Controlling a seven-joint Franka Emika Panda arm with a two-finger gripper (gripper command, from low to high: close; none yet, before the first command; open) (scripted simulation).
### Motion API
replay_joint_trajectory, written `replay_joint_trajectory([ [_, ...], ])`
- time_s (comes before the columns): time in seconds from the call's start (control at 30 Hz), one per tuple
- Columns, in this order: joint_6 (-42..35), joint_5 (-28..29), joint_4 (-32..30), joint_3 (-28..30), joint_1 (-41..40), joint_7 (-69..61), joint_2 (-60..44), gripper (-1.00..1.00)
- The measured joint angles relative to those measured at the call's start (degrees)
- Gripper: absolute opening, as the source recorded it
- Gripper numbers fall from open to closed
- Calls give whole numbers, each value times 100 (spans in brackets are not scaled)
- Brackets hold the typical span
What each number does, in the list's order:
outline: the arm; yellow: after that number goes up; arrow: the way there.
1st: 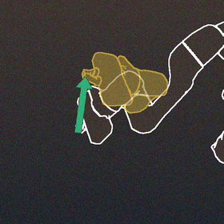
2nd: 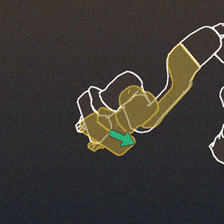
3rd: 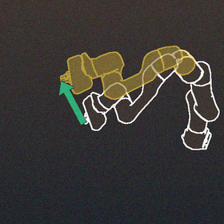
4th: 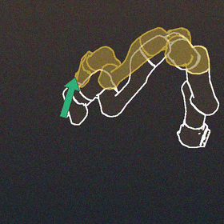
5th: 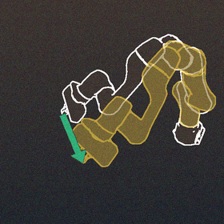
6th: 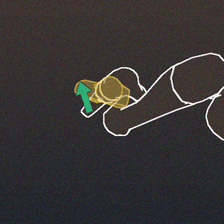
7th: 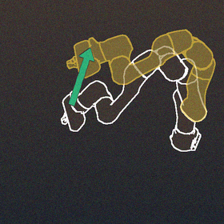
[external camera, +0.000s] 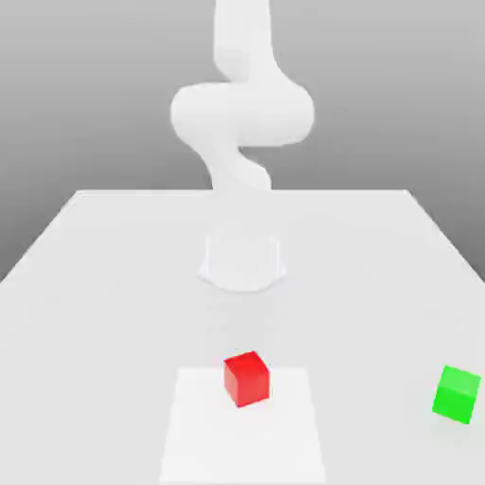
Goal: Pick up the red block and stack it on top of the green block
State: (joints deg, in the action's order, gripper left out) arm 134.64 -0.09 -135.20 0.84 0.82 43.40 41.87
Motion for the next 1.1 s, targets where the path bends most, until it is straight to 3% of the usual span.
replay_joint_trajectory([
  [0.57,2487,94,-2771,519,582,-1964,-3557,0],
  [0.8,3785,-346,-2773,228,419,-2430,-5143,0],
  [0.83,3924,-389,-2752,155,356,-2462,-5304,-100],
  [1.1,3819,-309,-2769,158,339,-2405,-5186,-100],
])
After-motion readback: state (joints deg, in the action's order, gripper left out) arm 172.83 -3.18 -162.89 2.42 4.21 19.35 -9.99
